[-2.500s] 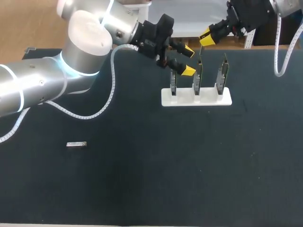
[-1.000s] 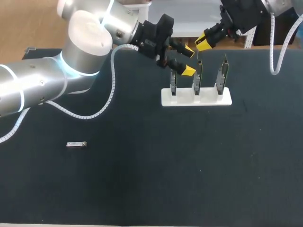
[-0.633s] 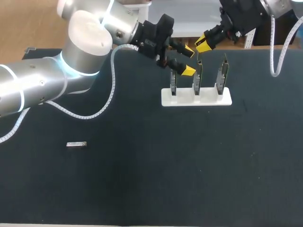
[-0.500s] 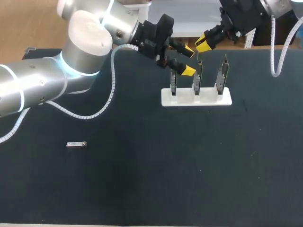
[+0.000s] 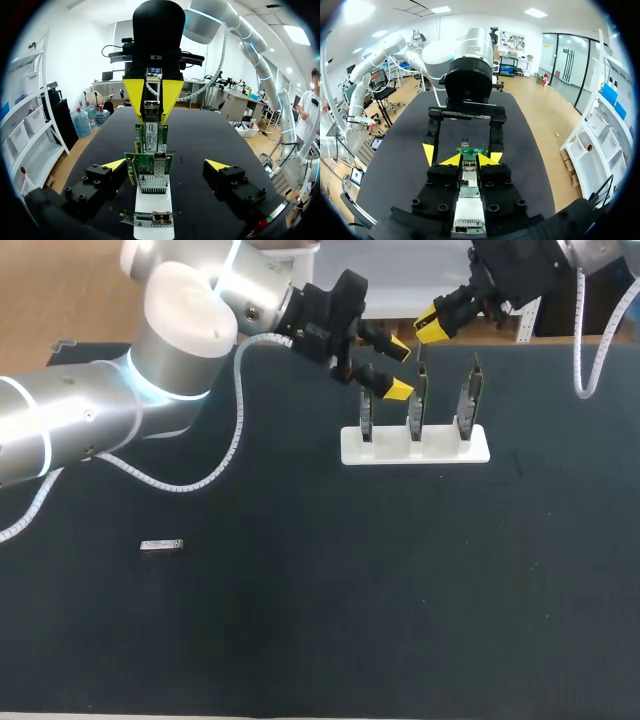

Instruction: Pick up the optical module with the left hand, and insert it into the network port with the right hand.

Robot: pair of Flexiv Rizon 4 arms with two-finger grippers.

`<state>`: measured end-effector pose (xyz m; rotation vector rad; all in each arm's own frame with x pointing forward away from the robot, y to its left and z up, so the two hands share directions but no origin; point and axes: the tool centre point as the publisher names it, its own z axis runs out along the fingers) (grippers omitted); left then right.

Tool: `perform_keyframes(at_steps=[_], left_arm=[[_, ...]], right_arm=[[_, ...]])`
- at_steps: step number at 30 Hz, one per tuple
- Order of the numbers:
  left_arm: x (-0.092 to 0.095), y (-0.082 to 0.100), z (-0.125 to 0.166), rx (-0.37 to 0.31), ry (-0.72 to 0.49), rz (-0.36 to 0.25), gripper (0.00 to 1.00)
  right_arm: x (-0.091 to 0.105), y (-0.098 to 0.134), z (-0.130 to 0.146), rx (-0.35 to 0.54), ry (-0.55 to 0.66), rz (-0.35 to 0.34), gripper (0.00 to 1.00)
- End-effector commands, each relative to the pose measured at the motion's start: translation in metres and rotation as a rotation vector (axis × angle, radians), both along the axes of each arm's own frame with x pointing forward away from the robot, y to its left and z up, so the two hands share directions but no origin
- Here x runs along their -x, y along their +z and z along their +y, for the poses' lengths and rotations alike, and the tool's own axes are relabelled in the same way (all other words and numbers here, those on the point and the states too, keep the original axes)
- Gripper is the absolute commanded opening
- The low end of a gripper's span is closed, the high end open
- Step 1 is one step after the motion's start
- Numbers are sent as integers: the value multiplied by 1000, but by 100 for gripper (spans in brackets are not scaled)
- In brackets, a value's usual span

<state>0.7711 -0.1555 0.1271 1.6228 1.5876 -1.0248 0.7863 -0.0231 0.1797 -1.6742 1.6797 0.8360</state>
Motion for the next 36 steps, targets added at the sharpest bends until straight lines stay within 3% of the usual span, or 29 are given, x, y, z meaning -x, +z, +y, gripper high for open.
perform_keyframes(at_steps=[1, 36], left_arm=[[-2, 0, -1, -4, -3, 3, 100], [-2, 0, -1, -4, -3, 3, 100]], right_arm=[[2, -1, 1, 7, -1, -6, 0], [5, -10, -1, 22, -11, 14, 0]])
